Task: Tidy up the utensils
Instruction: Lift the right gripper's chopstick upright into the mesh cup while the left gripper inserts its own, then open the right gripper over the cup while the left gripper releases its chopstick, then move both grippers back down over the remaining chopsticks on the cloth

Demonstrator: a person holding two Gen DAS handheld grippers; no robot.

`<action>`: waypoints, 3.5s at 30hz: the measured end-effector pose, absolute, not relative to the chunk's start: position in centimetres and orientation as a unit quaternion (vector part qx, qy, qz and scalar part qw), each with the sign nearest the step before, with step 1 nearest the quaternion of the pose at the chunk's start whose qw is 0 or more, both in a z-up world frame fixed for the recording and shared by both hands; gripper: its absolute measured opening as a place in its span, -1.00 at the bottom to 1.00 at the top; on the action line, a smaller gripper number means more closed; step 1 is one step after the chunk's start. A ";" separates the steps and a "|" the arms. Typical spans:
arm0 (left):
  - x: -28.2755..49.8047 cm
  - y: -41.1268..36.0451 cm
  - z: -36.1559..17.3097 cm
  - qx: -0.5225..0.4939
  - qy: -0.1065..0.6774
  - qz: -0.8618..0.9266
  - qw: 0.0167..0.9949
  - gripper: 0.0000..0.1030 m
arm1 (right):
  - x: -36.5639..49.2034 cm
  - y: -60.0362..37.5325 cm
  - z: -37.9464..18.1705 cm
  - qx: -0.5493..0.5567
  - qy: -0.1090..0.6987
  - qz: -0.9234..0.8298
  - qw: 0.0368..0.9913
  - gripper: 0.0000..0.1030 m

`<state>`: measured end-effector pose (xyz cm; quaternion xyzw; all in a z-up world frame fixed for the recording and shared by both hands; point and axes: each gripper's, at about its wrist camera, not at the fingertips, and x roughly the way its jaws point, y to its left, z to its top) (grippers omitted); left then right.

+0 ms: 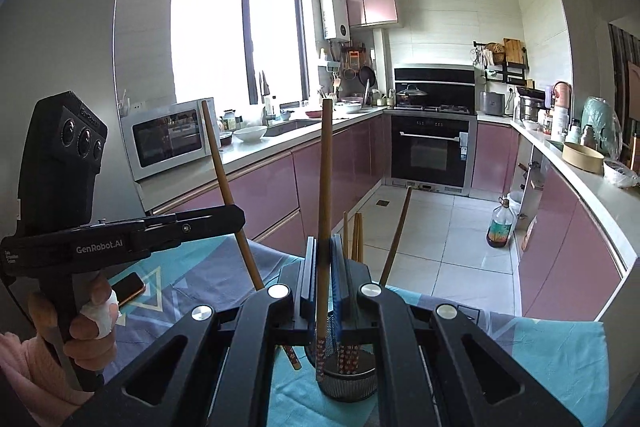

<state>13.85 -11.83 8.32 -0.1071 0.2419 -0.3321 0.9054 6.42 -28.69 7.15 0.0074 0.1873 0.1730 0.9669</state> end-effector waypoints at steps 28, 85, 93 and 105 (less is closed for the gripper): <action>20.2 -15.6 2.5 -0.054 0.325 -0.298 0.896 -0.86 | 12.0 -28.1 2.6 -0.019 0.275 0.141 0.951 -0.90; 12.5 -9.1 -1.4 -0.017 0.283 -0.209 0.936 0.31 | 6.8 -23.7 0.0 -0.030 0.268 0.186 0.945 -0.16; 11.5 -8.0 -4.0 -0.006 0.318 -0.199 0.927 0.31 | 6.0 -22.4 -2.0 -0.029 0.294 0.210 0.932 -0.16; 10.8 -8.2 -8.3 0.023 0.383 -0.191 0.904 0.19 | 6.1 -20.3 -7.5 -0.016 0.371 0.224 0.901 -0.20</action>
